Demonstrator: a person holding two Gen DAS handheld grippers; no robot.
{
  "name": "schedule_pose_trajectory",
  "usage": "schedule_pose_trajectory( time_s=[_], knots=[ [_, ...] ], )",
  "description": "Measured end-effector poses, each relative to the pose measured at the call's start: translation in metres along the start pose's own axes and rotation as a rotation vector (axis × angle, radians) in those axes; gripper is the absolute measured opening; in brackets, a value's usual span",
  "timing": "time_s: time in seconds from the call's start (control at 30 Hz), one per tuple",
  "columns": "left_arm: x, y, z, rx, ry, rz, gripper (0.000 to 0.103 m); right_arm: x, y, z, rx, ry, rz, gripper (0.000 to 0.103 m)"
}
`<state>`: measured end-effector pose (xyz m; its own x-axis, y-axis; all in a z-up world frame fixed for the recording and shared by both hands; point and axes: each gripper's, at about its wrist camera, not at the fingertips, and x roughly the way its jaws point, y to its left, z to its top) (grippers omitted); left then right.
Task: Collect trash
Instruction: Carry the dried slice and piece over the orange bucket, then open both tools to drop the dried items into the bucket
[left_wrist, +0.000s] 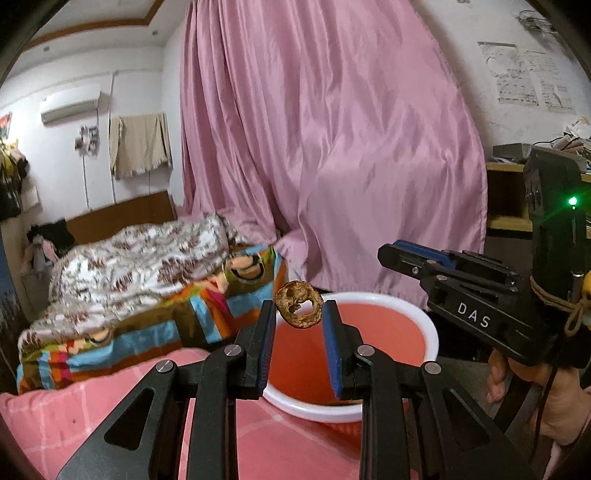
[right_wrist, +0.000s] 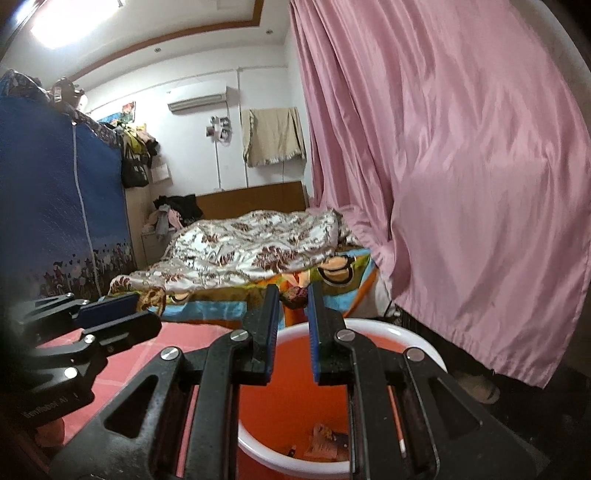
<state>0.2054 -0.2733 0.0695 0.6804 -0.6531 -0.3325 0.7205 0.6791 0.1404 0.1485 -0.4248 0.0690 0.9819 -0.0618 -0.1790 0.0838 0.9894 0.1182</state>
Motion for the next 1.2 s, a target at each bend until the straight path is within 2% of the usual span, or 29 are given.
schedule_pose_trajectory(
  time_s=[0.27, 0.77, 1.13, 1.2],
  knots=[
    [0.032, -0.002, -0.01, -0.06, 0.137, -0.051, 0.022, 0.017, -0.014, -0.01, 0.056, 0.105, -0.018, 0.023],
    [0.052, -0.002, -0.013, -0.135, 0.254, -0.101, 0.022, 0.03, -0.034, -0.021, 0.125, 0.2, -0.034, 0.023],
    [0.061, -0.001, -0.016, -0.161, 0.302, -0.111, 0.023, 0.035, -0.04, -0.025, 0.15, 0.241, -0.043, 0.023],
    [0.061, 0.0, -0.016, -0.166, 0.305, -0.114, 0.026, 0.035, -0.041, -0.026, 0.151, 0.245, -0.045, 0.024]
  ],
)
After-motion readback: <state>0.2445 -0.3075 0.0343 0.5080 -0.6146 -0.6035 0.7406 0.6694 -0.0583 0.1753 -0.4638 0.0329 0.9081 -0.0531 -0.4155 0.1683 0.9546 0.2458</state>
